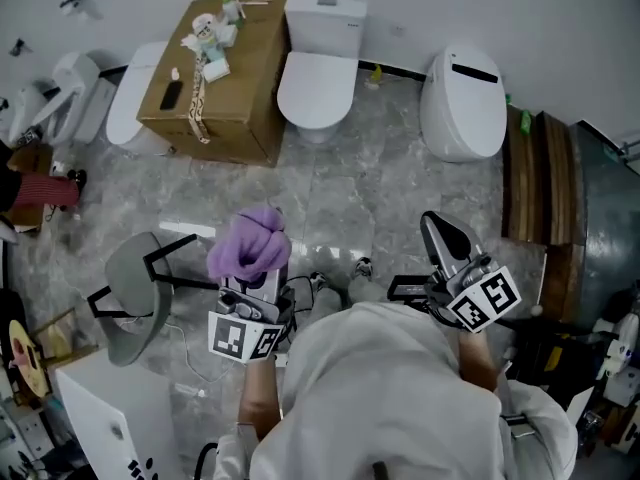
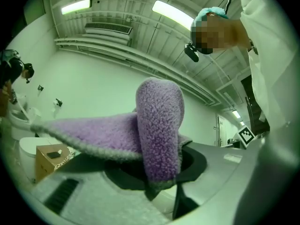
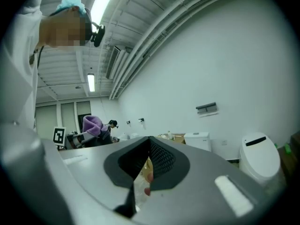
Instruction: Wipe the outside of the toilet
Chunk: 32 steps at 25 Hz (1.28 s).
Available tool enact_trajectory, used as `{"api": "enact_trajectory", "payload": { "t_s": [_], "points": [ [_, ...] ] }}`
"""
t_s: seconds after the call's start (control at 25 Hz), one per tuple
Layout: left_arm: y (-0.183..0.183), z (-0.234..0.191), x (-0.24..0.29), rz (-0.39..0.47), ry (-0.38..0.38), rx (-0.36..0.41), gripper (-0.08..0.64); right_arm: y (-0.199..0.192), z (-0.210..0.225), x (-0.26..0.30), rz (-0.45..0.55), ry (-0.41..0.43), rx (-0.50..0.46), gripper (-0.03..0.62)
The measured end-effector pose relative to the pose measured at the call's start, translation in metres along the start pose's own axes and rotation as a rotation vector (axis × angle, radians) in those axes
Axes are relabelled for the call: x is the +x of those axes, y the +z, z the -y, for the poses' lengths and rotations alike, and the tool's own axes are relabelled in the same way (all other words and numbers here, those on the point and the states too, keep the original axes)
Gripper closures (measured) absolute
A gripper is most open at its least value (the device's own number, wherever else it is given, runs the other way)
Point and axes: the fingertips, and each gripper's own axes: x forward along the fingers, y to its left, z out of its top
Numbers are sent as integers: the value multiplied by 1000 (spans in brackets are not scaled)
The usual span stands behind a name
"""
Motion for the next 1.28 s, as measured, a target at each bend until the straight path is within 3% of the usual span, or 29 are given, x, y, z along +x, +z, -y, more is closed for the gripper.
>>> {"api": "enact_trajectory", "payload": {
  "t_s": [0.24,0.44,0.72,0.96,1.28],
  "points": [
    [15,-24,-43,26,20,17,428,6,-25,2,46,-42,-12,583],
    [12,-29,-26,5,40,28,428,12,-11,16,28,-32,-9,559],
    [-2,-32,39,-24,75,37,428,26,56,45,8,1,29,494],
    [-10,-34,118,-17,127,51,428,54,129,92,-32,100,39,413],
    [-13,-21,206,19,188,81,428,93,202,122,-25,193,46,376]
  ]
}}
